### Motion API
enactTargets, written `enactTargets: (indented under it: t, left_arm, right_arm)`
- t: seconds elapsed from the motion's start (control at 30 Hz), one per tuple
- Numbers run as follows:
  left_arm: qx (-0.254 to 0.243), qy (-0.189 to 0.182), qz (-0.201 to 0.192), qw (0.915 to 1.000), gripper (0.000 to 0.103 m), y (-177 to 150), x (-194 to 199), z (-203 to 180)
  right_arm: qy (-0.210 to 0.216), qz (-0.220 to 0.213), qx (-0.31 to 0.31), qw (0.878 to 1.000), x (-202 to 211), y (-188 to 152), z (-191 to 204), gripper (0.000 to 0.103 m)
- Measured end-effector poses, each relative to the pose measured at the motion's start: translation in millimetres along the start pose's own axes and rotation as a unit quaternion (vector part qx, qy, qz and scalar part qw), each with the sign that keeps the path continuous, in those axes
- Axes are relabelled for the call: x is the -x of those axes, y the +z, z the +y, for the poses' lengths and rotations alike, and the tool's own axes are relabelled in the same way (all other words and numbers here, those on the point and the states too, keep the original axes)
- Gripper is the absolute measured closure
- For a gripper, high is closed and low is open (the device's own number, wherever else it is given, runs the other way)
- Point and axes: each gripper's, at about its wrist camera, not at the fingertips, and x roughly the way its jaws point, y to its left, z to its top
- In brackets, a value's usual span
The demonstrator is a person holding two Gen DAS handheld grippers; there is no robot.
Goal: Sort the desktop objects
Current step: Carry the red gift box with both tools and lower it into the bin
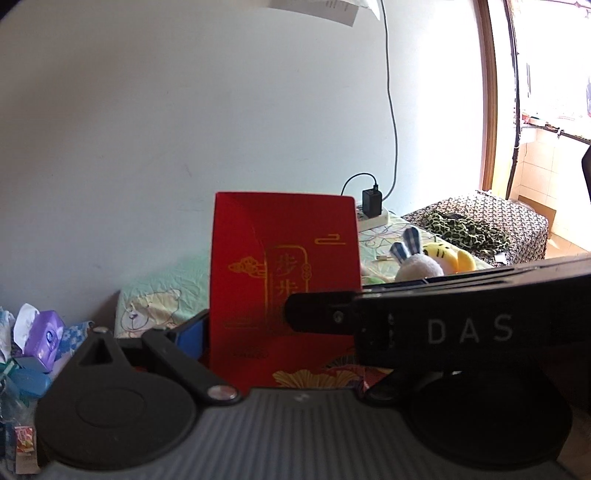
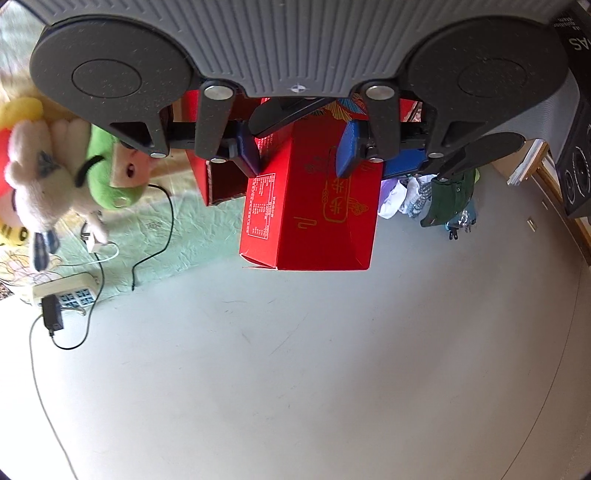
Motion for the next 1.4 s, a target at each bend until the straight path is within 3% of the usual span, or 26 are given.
enactTargets:
  t: [0.23,0.43,0.63,0.7,0.97,1.13,1.4]
  left_arm:
    - [0.033,-0.001,0.049,0.9982,0.009,-14,-36,37]
    - [0.091,-0.023,0.111,0.9894,0.009,-34,-74,67]
    - [0.126,-0.048,0.187,0.9732,0.009,-49,-109,79]
    - [0.132,-0.055,0.211,0.9670,0.009,-52,-120,81]
    - [0.205,-0.091,0.300,0.9271,0.012,-65,-147,103]
    - [0.207,-0.081,0.341,0.9134,0.015,-66,-155,103]
    - [0.200,-0.053,0.370,0.9058,0.022,-71,-158,101]
  right_arm:
    - [-0.014,0.070,0.027,0.997,-54,0,8,0.053]
    - [-0.035,0.159,0.026,0.986,-102,-3,1,0.053]
    - [-0.055,0.247,0.008,0.967,-134,-8,-6,0.054]
    - [-0.060,0.256,0.028,0.964,-138,-9,-1,0.053]
    - [-0.089,0.312,0.065,0.944,-171,-8,7,0.056]
    - [-0.093,0.337,0.051,0.935,-181,-12,-2,0.058]
    - [-0.097,0.353,0.038,0.930,-192,-20,-5,0.058]
